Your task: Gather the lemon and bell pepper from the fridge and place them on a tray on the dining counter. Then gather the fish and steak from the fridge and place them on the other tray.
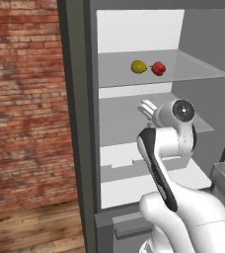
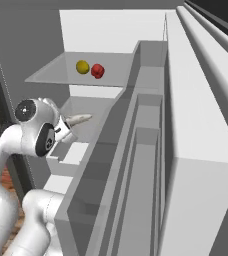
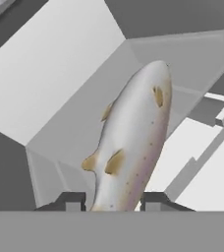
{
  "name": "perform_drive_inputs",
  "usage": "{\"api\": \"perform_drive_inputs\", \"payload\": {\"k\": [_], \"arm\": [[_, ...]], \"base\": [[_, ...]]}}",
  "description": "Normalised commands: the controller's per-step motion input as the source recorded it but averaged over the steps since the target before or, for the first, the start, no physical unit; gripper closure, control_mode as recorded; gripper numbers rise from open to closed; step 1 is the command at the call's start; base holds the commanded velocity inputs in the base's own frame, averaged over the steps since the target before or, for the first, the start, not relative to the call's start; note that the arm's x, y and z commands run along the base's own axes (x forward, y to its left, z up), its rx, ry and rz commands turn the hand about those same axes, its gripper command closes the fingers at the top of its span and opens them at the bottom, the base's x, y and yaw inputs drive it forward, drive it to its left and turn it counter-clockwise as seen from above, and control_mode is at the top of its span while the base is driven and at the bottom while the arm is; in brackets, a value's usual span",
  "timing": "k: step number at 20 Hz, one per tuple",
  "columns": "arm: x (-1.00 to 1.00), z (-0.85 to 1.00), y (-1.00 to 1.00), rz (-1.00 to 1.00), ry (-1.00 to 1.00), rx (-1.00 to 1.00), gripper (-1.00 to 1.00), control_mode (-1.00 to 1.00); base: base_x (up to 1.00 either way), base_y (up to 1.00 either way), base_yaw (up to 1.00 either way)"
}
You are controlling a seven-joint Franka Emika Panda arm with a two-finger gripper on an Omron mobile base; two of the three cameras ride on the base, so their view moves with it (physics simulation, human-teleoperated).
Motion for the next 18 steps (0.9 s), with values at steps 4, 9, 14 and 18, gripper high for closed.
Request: {"api": "perform_drive_inputs", "payload": {"k": [4, 9, 14, 18], "arm": [[-0.95, 0.39, 0.0, 0.0, 0.07, -0.01, 1.0, -1.0], [-0.96, 0.39, 0.0, 0.0, 0.08, 0.0, 1.0, -1.0], [-0.95, 0.43, 0.0, 0.0, 0.09, 0.0, 1.0, -1.0], [-0.73, 0.21, 0.02, 0.0, 0.08, -0.02, 1.0, -1.0]], "base": [[0.0, 0.0, 0.0], [0.0, 0.0, 0.0], [0.0, 0.0, 0.0], [0.0, 0.0, 0.0]]}}
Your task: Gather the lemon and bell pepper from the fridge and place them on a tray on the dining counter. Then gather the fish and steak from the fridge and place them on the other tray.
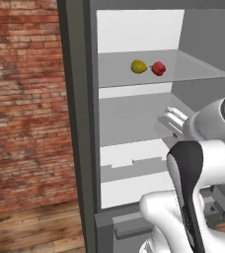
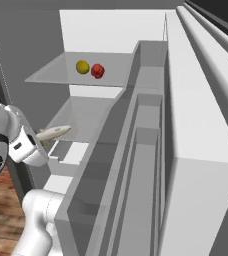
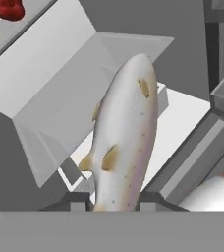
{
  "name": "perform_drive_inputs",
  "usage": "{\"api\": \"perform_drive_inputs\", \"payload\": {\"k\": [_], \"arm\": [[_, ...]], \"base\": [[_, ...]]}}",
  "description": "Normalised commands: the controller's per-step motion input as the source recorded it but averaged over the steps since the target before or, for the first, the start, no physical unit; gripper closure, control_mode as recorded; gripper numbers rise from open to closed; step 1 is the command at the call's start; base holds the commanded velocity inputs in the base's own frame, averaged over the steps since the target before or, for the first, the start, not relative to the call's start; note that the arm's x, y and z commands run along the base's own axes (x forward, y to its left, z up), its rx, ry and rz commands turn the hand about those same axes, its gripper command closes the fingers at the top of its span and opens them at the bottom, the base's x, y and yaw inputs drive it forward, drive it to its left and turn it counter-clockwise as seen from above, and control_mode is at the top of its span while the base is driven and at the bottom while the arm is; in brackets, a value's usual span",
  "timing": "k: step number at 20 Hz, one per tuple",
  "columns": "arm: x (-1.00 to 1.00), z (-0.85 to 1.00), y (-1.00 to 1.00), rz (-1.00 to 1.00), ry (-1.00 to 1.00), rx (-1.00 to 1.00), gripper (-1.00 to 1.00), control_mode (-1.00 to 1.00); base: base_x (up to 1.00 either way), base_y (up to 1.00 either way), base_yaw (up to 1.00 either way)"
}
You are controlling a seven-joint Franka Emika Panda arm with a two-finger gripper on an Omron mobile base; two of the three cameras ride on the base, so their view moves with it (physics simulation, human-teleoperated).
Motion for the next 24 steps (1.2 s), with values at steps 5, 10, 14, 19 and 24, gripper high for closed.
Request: {"api": "perform_drive_inputs", "payload": {"k": [5, 10, 14, 19, 24], "arm": [[-0.1, -0.05, 0.1, 0.0, 0.05, -0.05, 1.0, -1.0], [-0.1, -0.09, 0.06, 0.0, 0.01, 0.0, 1.0, -1.0], [0.0, 0.0, 0.0, 0.0, 0.0, 0.0, 1.0, 1.0], [0.0, 0.0, 0.0, 0.0, 0.0, 0.0, 1.0, 1.0], [0.0, 0.0, 0.0, 0.0, 0.0, 0.0, 1.0, 1.0]], "base": [[0.0, 0.0, 0.0], [0.0, 0.0, 0.0], [-0.33, 0.3, -0.06], [-0.57, 0.45, -0.22], [-0.63, 0.43, -0.41]]}}
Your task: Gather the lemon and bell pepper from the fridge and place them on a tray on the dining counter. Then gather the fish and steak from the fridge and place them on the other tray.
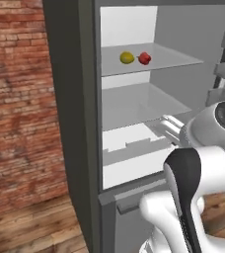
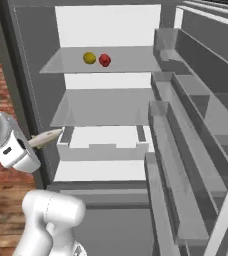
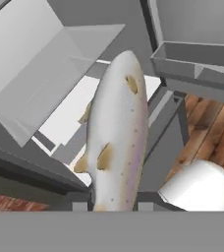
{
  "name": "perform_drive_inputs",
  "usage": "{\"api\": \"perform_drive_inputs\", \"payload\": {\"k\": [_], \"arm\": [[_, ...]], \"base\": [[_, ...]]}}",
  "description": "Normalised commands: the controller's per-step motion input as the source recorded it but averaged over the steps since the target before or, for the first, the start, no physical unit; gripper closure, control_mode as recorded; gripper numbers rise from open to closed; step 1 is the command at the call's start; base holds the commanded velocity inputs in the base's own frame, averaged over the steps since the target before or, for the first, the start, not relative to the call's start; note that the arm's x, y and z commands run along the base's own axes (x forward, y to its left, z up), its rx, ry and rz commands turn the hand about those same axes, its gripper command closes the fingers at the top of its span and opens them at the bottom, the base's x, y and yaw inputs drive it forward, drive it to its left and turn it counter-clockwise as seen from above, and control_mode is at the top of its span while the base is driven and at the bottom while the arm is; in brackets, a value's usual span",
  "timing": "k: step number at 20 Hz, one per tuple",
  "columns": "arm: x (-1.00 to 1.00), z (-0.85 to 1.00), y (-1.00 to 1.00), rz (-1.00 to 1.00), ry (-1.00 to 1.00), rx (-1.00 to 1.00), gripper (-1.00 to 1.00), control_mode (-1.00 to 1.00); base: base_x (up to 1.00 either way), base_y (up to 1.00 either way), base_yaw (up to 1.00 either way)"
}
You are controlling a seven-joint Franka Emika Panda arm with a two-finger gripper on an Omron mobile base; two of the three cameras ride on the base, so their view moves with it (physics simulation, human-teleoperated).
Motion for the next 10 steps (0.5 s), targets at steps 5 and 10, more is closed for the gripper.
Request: {"api": "perform_drive_inputs", "payload": {"k": [5, 10], "arm": [[0.0, 0.0, 0.0, 0.0, 0.0, 0.0, 1.0, 1.0], [0.0, 0.0, 0.0, 0.0, 0.0, 0.0, 1.0, 1.0]], "base": [[-0.57, 0.43, -0.53], [-0.58, 0.51, -0.52]]}}
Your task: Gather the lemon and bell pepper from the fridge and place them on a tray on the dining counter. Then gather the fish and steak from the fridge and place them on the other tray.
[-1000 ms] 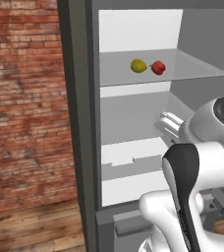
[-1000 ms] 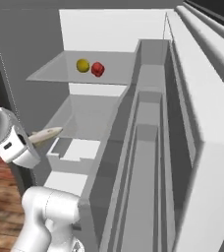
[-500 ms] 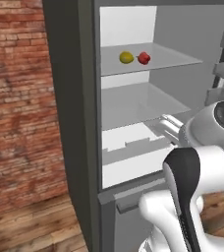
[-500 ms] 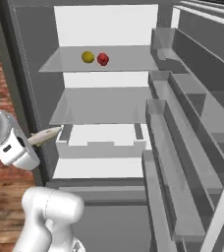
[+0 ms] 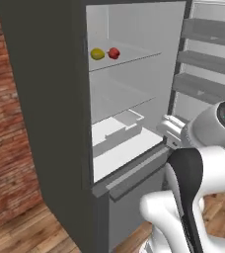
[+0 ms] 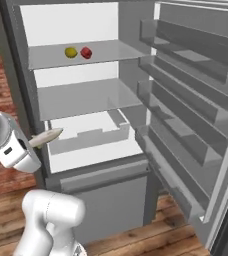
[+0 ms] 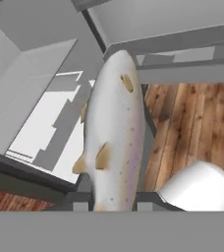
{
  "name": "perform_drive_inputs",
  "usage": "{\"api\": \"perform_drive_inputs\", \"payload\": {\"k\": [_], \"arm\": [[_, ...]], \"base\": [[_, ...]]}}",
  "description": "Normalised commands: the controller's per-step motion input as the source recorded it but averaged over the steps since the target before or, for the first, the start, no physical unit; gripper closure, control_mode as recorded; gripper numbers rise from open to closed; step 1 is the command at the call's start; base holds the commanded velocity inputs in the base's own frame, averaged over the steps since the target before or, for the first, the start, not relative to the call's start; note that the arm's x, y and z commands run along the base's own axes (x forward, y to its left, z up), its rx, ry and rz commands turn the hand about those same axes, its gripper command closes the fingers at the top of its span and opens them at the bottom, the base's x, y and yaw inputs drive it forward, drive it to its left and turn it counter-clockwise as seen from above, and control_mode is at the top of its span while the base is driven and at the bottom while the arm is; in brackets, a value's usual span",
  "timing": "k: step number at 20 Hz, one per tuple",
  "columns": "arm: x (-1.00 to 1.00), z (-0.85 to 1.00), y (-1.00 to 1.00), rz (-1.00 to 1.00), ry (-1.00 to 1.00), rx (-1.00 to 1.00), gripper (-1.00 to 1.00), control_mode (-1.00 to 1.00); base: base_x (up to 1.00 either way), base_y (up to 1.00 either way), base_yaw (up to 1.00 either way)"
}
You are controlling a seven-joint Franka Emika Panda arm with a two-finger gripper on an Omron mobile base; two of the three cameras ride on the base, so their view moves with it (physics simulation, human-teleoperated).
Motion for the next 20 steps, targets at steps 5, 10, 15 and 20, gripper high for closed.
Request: {"api": "perform_drive_inputs", "payload": {"k": [5, 10, 15, 20], "arm": [[0.0, 0.0, 0.0, 0.0, 0.0, 0.0, 1.0, 1.0], [0.0, 0.0, 0.0, 0.0, 0.0, 0.0, 1.0, 1.0], [0.0, 0.0, 0.0, 0.0, 0.0, 0.0, 1.0, 1.0], [0.0, 0.0, 0.0, 0.0, 0.0, 0.0, 1.0, 1.0]], "base": [[-0.66, 0.57, -0.48], [-0.66, 0.49, -0.46], [-0.64, 0.0, -0.49], [-0.38, -0.48, -0.38]]}}
